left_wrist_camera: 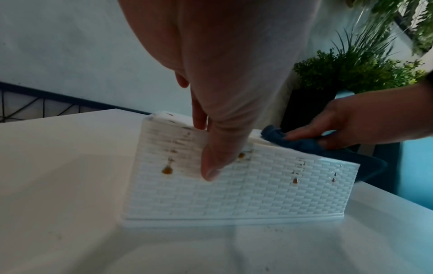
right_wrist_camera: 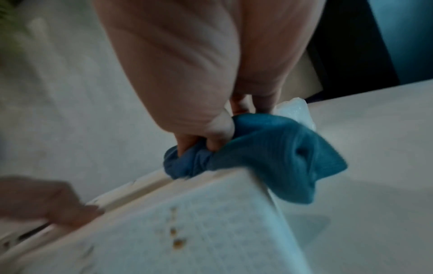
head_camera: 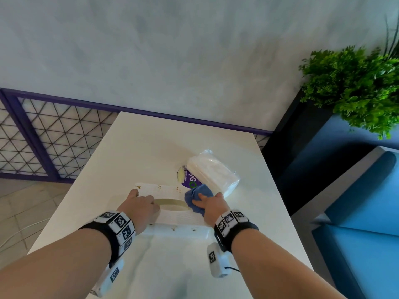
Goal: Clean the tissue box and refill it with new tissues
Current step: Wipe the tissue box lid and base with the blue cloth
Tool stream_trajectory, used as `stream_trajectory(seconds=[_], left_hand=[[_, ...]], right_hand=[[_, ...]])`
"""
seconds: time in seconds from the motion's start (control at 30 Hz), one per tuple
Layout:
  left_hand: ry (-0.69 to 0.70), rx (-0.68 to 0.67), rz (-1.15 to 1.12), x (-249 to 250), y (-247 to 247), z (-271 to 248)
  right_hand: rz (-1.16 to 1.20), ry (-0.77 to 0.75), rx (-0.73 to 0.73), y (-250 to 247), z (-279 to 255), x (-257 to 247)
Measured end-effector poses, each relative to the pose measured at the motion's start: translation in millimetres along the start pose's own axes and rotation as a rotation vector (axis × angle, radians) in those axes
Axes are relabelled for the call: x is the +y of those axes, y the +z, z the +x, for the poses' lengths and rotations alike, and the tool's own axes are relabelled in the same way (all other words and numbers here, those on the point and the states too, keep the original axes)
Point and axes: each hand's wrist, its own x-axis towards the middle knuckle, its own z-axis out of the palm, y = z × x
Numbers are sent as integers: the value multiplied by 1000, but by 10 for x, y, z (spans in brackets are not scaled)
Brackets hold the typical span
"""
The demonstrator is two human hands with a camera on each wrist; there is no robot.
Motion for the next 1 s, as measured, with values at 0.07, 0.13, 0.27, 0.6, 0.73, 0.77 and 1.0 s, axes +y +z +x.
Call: stream_trajectory(seconds=[0.07, 0.13, 0.27, 0.6, 0.73, 0.77, 1.0], left_hand=[[15, 16, -1, 0, -10, -6], [25, 15, 0, -14, -2, 5], [69, 2, -6, -106, -4, 44], [-35, 178, -305, 728, -352, -27], [-66, 9, -264, 1060, -406, 16], [-72, 14, -278, 1063, -407, 4], [52, -2, -259, 666, -233, -173]], right_hand=[[1, -65, 13, 130, -133, 33], [118, -114, 21, 239, -287, 59], [505, -117, -8, 307, -539, 232], [999, 333, 350, 277, -717, 699], [1019, 335, 414, 175, -600, 516], [1067, 342, 415, 158, -591, 480], [867, 227, 501, 52, -644, 328]])
